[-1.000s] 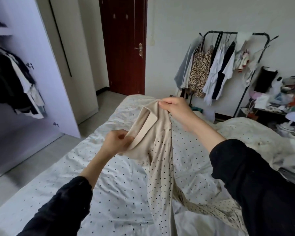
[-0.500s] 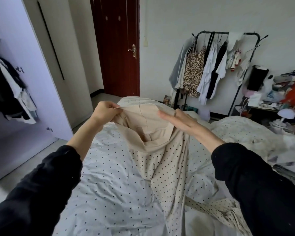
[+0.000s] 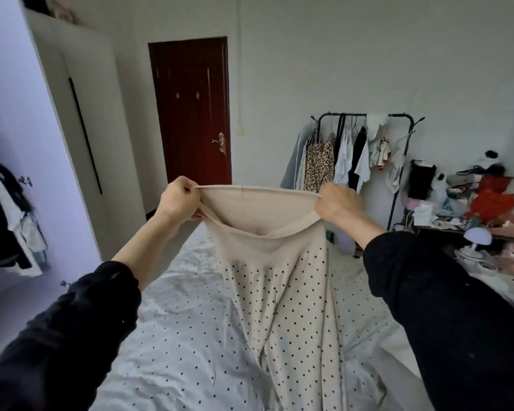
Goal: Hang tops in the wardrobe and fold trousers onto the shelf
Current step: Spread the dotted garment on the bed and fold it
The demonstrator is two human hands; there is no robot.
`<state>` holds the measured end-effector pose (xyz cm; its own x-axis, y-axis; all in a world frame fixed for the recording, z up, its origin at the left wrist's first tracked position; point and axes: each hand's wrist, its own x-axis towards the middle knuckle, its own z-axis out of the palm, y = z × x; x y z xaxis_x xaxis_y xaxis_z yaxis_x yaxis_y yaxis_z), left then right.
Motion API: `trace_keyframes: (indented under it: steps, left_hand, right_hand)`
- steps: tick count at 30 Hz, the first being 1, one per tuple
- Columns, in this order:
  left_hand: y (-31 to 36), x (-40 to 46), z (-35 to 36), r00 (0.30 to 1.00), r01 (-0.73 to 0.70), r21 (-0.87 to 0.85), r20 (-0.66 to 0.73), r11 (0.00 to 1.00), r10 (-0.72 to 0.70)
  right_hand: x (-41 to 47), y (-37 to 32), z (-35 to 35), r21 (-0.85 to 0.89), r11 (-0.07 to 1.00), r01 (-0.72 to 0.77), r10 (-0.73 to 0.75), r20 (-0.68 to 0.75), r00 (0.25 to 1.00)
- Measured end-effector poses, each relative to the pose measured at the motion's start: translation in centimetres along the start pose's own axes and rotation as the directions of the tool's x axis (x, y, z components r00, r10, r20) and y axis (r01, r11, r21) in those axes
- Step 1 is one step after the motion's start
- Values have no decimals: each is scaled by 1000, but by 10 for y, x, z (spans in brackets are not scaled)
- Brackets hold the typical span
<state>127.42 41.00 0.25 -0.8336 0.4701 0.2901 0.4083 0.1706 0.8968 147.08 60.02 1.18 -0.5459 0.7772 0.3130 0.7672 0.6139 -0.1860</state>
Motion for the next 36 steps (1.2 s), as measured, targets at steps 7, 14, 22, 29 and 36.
trace_keyframes:
  steps: [7,14,22,29,36]
  left_hand:
    - [98,36,-34,960,-176,-22,-227,984,166]
    - [195,55,-97,822,-406,-46,-455,913,343]
    - [158,29,-93,913,-236,108,-314,966,259]
    - [63,-37,-70,997,-79,353,17,932,78]
    - [-6,-96,-70,974,137,830,-13,540,-227]
  right_hand:
    - [57,-26,-96,708,696,-125,217,-41,975]
    - [70,-59,-205,800,567,197,192,-361,913]
    - [62,-72,-171,847,529,47,41,-80,996]
    - [32,-50,-86,815,569,-112,-74,186,980]
    - [4,-31,-36,704,700,-120,-178,334,926]
